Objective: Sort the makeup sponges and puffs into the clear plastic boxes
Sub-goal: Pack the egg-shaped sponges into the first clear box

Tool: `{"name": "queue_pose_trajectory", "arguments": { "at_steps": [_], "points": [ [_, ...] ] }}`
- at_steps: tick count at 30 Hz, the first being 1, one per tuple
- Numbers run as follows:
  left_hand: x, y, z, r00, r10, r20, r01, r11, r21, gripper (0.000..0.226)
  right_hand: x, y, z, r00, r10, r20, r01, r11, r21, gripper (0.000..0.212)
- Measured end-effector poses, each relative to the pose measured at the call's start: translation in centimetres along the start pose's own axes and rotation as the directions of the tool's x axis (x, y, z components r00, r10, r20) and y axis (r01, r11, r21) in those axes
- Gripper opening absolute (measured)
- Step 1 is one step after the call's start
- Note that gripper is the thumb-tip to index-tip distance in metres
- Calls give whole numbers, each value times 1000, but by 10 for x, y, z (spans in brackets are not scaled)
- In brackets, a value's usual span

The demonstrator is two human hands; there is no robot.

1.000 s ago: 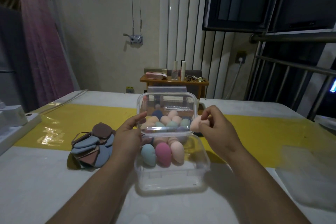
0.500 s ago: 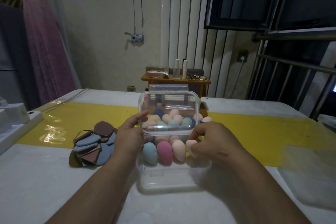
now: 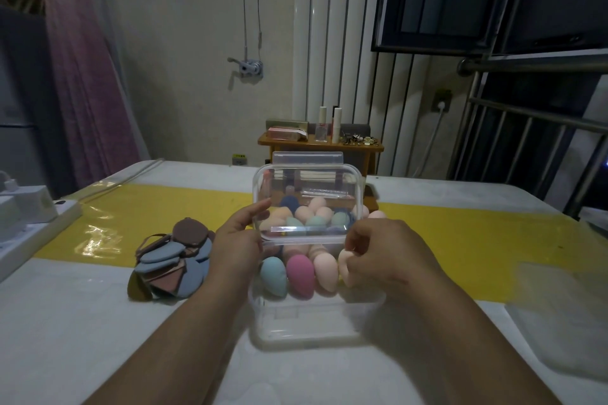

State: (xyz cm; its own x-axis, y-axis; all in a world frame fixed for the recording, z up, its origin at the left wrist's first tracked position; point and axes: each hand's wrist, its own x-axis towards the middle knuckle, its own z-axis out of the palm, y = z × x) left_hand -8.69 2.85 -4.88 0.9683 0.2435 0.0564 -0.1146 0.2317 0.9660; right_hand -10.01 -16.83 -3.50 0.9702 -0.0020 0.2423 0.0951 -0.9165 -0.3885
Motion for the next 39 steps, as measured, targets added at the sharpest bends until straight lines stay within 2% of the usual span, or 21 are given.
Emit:
{"name": "queue_pose_trajectory", "arguments": {
  "at_steps": [4, 11, 15, 19, 24, 27, 33, 36, 39],
  "points": [
    [0, 0, 0, 1000, -1, -2, 1, 1000, 2, 56, -1, -5, 3, 999, 4, 52, 2, 995, -98, 12],
    [1, -1, 0, 1000, 10, 7, -10, 1000, 10, 55, -3, -11, 3, 999, -9, 45, 19, 974, -227, 9],
    [1, 0, 1, 1000, -7, -4, 7, 1000, -5, 60, -4, -10, 3, 998, 4, 67, 11, 974, -225, 12],
    [2, -2, -1, 1000, -1, -7, 1, 1000, 13, 58, -3, -8, 3, 998, -51, 44, 60, 966, -251, 9],
    [1, -2, 0, 1000, 0, 4, 0, 1000, -26, 55, -3, -6, 3, 999, -36, 5, 36, 978, -207, 19],
    [1, -3, -1, 1000, 6, 11, -6, 1000, -21, 55, -4, -6, 4, 1000, -8, -8, 6, 977, -211, 16],
    [0, -1, -1, 1000, 6, 0, -6, 1000, -11, 54, -3, -5, 2, 994, 69, 91, -49, 978, -202, 18],
    [0, -1, -1, 1000, -2, -5, 2, 1000, -9, 53, -2, -3, 0, 989, 80, 120, -64, 989, -133, 15],
    [-1, -1, 0, 1000, -3, -6, 2, 1000, -1, 57, 0, -3, 0, 989, 78, 123, -78, 997, -6, 22]
  ]
}}
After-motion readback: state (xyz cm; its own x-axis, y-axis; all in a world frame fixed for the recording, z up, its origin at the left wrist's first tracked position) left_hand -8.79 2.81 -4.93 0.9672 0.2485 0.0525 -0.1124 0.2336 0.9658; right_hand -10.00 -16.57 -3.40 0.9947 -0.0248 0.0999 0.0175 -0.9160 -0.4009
